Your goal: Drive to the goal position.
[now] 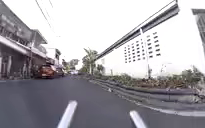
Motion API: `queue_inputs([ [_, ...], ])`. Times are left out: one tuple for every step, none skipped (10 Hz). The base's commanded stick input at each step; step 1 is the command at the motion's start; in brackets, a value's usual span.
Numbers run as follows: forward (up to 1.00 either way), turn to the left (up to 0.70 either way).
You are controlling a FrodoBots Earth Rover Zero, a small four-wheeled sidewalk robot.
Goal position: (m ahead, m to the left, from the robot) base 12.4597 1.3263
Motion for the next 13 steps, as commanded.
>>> queue_inputs([
  [1.0,0.0],
  [1.0,0.0],
  [1.0,0.0],
  [1.0,0.0],
  [1.0,0.0],
  [1.0,0.0],
  [1.0,0.37],
  [1.0,0.4],
  [1.0,0.4],
  [1.0,0.4],
  [1.0,0.4],
  [1.0,0.4],
  [1.0,0.4],
])
